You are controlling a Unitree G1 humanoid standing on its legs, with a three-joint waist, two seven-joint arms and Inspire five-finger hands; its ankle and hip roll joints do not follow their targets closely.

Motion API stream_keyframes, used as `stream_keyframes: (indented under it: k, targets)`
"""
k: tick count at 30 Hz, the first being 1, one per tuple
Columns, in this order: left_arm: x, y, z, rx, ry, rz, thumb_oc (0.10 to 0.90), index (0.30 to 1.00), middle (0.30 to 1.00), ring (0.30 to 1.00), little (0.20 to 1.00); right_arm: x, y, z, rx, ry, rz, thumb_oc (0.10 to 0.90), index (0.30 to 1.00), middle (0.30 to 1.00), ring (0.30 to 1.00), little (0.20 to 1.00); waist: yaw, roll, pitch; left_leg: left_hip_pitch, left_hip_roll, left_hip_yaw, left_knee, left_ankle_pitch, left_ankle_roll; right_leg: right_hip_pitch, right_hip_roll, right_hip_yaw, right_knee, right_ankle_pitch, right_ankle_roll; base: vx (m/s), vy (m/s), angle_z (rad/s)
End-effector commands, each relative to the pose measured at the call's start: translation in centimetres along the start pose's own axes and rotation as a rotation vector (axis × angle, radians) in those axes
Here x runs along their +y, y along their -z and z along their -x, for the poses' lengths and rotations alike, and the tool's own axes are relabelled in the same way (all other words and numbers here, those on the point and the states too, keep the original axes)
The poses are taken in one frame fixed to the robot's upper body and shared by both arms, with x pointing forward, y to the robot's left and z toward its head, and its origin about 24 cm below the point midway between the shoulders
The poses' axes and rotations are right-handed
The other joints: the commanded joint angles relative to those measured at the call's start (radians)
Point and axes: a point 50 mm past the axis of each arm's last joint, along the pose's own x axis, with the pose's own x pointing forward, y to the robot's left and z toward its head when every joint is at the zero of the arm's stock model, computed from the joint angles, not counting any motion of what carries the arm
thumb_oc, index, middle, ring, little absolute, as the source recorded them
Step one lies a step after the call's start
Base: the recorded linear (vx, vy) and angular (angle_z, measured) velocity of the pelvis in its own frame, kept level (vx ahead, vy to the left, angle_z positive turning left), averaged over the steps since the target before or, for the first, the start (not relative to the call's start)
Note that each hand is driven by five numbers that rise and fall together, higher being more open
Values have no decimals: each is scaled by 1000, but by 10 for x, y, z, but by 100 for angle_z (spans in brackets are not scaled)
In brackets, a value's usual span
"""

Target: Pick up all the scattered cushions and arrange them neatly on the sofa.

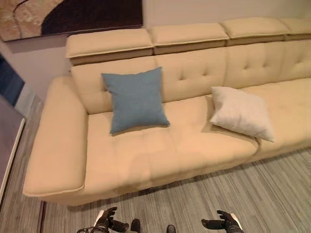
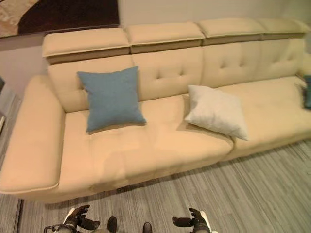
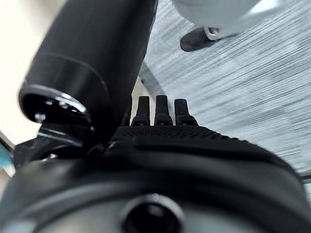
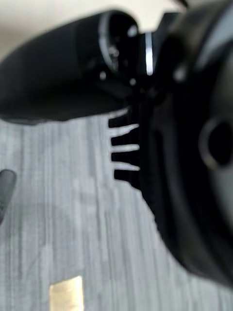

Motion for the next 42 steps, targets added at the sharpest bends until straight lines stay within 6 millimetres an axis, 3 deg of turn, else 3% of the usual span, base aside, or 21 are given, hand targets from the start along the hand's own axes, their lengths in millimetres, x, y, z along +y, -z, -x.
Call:
stream_keyframes:
  k: [1, 5, 7, 8, 11, 14, 16, 17, 20, 23, 24, 28, 33, 35, 37, 39, 40, 42]
  targets:
    - [10, -31, -7, -100, -40, 21, 800, 900, 900, 900, 900, -16, -5, -2, -28, 63, -7, 800, 900, 900, 900, 900, 13, -32, 18, -9, -100, -39, 36, -169, 40, -44, -10, 3, -57, 52, 108, -50, 98, -99]
    - [13, -42, -9, -137, -44, 8, 800, 900, 900, 900, 900, -10, -9, -3, -31, 50, -2, 800, 900, 900, 900, 900, 5, -31, 41, -17, -108, -15, -1, -141, 57, -149, -8, 37, -24, 92, 142, -142, 155, -93]
    - [18, -48, -9, -157, -58, 14, 800, 900, 900, 900, 900, -6, -17, -3, -55, 41, 2, 800, 900, 900, 900, 900, 17, -31, 59, -21, -95, 19, -8, -130, 58, -185, -14, -12, 5, 98, 155, -180, 78, -139]
    - [21, -49, -10, -160, -65, 11, 800, 900, 900, 900, 900, -4, -20, -4, -62, 36, 7, 800, 900, 900, 900, 900, 24, -29, 63, -24, -82, 44, -15, -124, 59, -196, -29, -70, 17, 93, 155, -133, 15, -156]
    - [25, -48, -10, -155, -68, -1, 800, 900, 900, 900, 900, -3, -21, -4, -68, 32, 11, 800, 900, 900, 900, 900, 40, -12, 64, -8, -39, 103, -34, -112, 60, -163, -69, -217, 74, 30, 127, -100, -33, -131]
    - [25, -47, -10, -150, -68, 1, 800, 900, 900, 900, 900, -4, -19, -3, -64, 33, 9, 800, 900, 900, 900, 900, 43, -9, 64, -2, -32, 116, -38, -111, 60, -147, -74, -220, 84, 20, 122, -51, -50, -51]
    - [23, -42, -9, -132, -59, 2, 800, 900, 900, 900, 900, -8, -15, -3, -54, 46, 1, 800, 900, 900, 900, 900, 56, -9, 51, -6, -17, 161, -33, -112, 52, -91, -92, -247, 65, 10, 116, -29, -134, -49]
    - [21, -42, -9, -130, -57, 4, 800, 900, 900, 900, 900, -9, -16, -3, -58, 55, -5, 800, 900, 900, 900, 900, 57, -11, 45, -5, -15, 162, -29, -114, 46, -80, -86, -238, 50, 5, 116, 98, -349, -82]
    - [10, -45, -9, -136, -23, -5, 800, 900, 900, 900, 900, -16, -9, -3, -40, 84, -52, 800, 900, 900, 900, 900, 32, -11, 57, -22, 30, 196, 135, -164, 0, -29, -60, -238, 5, -5, 89, 107, -354, -30]
    - [6, -45, -9, -135, -17, 9, 800, 900, 900, 900, 900, -19, -4, -2, -24, 93, -58, 800, 900, 900, 900, 900, 31, -14, 71, -52, 49, 216, 245, -160, -6, 3, -57, -241, -6, -17, 75, 71, -127, -10]
    - [4, -45, -9, -137, -13, 14, 800, 900, 900, 900, 900, -19, -4, -2, -22, 92, -51, 800, 900, 900, 900, 900, 38, -16, 77, -71, 29, 200, 266, -159, 1, 15, -51, -229, -9, -23, 70, 141, -122, -19]
    - [1, -43, -8, -128, 0, 3, 800, 900, 900, 900, 900, -22, 2, -1, -1, 101, -37, 800, 900, 900, 900, 900, 51, -20, 71, -119, -23, 203, 202, -147, 15, 52, -32, -211, -27, -39, 72, 195, -75, -28]
    - [1, -45, -8, -142, 3, -12, 800, 900, 900, 900, 900, -24, 11, 0, 30, 118, -39, 800, 900, 900, 900, 900, 82, -1, 65, -192, -48, 271, 70, -28, 12, 117, 27, -174, -65, -71, 67, 187, -20, -9]
    - [3, -37, -7, -116, -6, -1, 800, 900, 900, 900, 900, -22, 18, 2, 51, 112, -19, 800, 900, 900, 900, 900, 90, 1, 35, -145, -55, 254, 15, -28, 38, 140, 36, -156, -48, -101, 62, 325, 53, -20]
    - [3, -36, -7, -115, -6, -1, 800, 900, 900, 900, 900, -22, 18, 2, 51, 112, -19, 800, 900, 900, 900, 900, 90, 1, 35, -143, -55, 254, 14, -28, 38, 141, 36, -157, -48, -101, 63, 186, 43, -43]
    - [7, -31, -6, -98, -17, 7, 800, 900, 900, 900, 900, -22, 26, 4, 76, 111, -23, 800, 900, 900, 900, 900, 95, -13, 7, -100, -62, 258, 3, -52, 60, 135, 0, -155, 49, -132, 85, 328, 114, -39]
    - [7, -31, -6, -98, -17, 6, 800, 900, 900, 900, 900, -22, 26, 4, 76, 111, -23, 800, 900, 900, 900, 900, 96, -13, 7, -100, -63, 259, 3, -52, 60, 134, -1, -154, 52, -134, 86, 206, 91, -28]
    - [9, -34, -7, -110, -25, 12, 800, 900, 900, 900, 900, -27, 23, 3, 71, 123, -33, 800, 900, 900, 900, 900, 89, -9, 16, -72, -63, 255, 2, -71, 74, 80, -17, -160, 187, -116, 121, 102, 62, -13]
